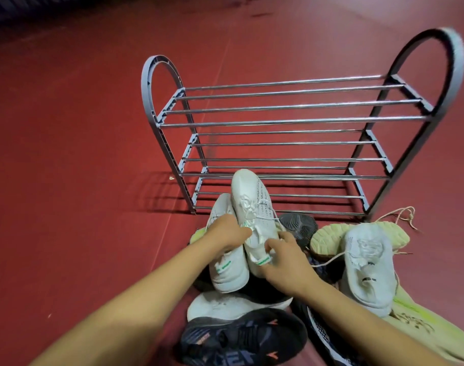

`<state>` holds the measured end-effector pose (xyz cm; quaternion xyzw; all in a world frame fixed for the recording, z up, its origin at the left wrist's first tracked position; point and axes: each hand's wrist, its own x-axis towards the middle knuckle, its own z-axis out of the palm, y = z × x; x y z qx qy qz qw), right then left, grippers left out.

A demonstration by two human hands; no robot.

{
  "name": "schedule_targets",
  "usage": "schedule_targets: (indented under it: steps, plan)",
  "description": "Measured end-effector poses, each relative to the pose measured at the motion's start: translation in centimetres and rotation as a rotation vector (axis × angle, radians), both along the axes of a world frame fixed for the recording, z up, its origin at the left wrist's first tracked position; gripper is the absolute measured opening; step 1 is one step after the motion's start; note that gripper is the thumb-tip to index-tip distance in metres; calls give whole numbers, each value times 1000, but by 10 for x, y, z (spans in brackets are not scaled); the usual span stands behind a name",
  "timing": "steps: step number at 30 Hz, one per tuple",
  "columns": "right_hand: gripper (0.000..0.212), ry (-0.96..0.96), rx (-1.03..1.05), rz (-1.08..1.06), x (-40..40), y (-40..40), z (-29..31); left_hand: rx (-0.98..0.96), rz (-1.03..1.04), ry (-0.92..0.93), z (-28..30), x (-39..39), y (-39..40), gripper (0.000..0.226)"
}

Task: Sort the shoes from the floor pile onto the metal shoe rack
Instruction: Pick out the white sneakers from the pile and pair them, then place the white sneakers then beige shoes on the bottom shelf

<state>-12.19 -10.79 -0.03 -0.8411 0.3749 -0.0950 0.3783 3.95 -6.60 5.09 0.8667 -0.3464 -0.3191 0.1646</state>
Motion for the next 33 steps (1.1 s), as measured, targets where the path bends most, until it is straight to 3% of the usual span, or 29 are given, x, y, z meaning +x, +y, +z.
schedule_targets:
  steps: [3, 5, 8, 9, 11, 13, 14, 19, 26, 33]
  plan:
    - [23, -14, -43, -44, -7, -1, -8, -68, 48, 121, -1, 5, 6, 34]
    - [29, -63, -23, -86, -12, -2, -14, -176, 77, 76, -6, 1, 20, 46]
    - [34, -82, 74, -125, -21, 6, -23, -325, 339, -31, -35, -10, 59, 34]
    - [36, -84, 107, -135, -24, 12, -26, -269, 429, 18, -45, -16, 75, 45]
    - [40, -76, 145, -134, -27, 19, -27, -121, 549, 294, -63, -31, 94, 65]
    - [41, -59, 118, -123, -25, 14, -24, -127, 571, 421, -71, -36, 95, 44]
    - [42, -58, 94, -126, -22, 7, -21, -145, 587, 368, -70, -32, 91, 32]
    - [58, -83, 64, -224, 2, -35, 6, -202, 562, 202, -53, 5, 60, 18]
    - [51, 18, 34, -253, 50, -79, 6, -148, 472, -120, -30, 55, -6, 41]
    - [41, 63, 36, -298, 93, -109, -1, -133, 452, -191, -44, 82, -63, 36]
